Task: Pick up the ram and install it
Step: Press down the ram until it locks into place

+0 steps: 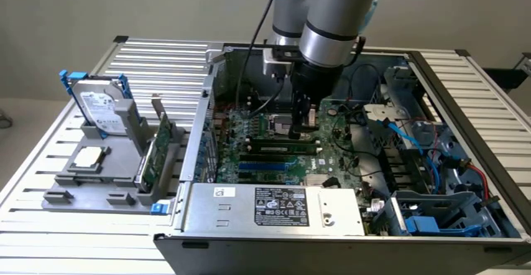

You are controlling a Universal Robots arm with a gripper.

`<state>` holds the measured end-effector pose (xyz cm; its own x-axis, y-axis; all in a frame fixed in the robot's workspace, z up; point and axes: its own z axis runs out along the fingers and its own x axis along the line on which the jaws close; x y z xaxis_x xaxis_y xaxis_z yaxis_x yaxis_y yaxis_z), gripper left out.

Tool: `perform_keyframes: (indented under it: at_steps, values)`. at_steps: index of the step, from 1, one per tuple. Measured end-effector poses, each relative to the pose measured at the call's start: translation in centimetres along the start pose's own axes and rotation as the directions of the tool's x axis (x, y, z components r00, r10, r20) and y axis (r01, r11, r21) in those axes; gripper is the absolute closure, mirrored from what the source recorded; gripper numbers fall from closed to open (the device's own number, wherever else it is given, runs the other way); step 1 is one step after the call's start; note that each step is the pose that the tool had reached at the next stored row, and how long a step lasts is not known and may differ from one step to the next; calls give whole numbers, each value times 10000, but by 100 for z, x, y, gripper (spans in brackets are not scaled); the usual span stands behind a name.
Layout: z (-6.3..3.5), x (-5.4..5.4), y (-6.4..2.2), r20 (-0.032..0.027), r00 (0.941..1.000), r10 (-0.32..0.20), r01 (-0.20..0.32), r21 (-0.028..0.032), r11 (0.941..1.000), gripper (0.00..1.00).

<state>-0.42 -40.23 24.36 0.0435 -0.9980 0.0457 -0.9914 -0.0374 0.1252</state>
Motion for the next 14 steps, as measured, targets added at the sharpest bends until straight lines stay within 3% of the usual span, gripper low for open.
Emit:
perform_keyframes:
  at_steps: [2, 5, 10, 11, 14]
  values:
    - [-9, 3, -78, 2, 10000, -3, 3, -32, 10000, 89]
    - [-6, 4, -94, -3, 10000, 0, 0, -20, 10000, 89]
    - [31, 2, -97, -39, 10000, 20, -18, 326, 9995, 89]
    - [44, 1, -93, -46, 10000, 23, -21, 366, 9993, 89]
    - [84, -1, -74, -104, 9999, 31, -27, 374, 9993, 89]
